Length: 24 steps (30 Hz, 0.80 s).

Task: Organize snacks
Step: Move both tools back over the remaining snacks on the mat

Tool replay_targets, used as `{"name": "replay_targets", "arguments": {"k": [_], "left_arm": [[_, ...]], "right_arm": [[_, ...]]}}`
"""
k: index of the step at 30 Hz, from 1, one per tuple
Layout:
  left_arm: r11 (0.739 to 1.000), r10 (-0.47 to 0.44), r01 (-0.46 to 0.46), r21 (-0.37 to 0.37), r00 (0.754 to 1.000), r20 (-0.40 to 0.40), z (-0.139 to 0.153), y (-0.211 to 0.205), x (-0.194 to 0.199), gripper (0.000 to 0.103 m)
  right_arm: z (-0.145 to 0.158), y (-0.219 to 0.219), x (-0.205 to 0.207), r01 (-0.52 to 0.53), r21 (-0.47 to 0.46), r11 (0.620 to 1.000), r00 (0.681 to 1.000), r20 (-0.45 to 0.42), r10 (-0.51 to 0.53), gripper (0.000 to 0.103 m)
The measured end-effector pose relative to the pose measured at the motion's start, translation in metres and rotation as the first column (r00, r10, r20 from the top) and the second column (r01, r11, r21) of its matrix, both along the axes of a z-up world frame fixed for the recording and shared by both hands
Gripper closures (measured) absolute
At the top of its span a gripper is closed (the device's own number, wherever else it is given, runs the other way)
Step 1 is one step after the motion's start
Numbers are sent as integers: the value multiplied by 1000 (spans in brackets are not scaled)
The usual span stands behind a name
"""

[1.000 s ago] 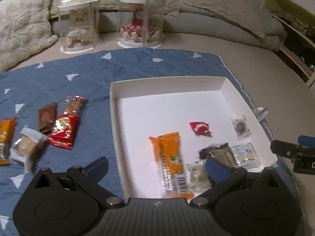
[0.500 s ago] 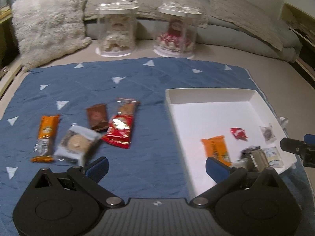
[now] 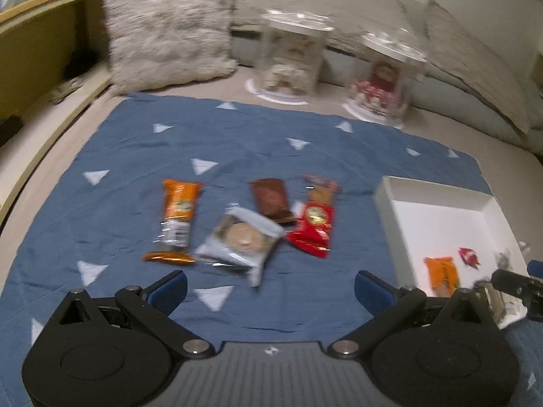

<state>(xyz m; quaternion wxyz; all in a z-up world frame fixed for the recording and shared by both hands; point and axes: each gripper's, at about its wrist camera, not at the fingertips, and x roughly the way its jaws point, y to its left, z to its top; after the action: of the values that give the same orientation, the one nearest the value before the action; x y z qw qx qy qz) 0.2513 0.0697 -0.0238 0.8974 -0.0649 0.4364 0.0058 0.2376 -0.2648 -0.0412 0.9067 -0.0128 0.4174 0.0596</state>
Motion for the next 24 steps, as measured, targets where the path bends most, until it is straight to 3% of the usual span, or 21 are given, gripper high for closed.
{"name": "replay_targets", "arguments": {"k": [8, 20, 24], "left_arm": [[997, 73, -73, -7, 997, -12, -10, 43, -3, 0], [983, 174, -174, 67, 985, -5, -32, 91, 6, 0], [976, 214, -215, 30, 976, 26, -38, 104, 14, 0]], "right_arm": [[-5, 53, 5, -62, 26, 998, 998, 8, 62, 0], [-28, 117, 19, -138, 71, 988, 988, 74, 132, 0], [-39, 136, 25, -179, 104, 978, 981, 100, 169, 0]]}}
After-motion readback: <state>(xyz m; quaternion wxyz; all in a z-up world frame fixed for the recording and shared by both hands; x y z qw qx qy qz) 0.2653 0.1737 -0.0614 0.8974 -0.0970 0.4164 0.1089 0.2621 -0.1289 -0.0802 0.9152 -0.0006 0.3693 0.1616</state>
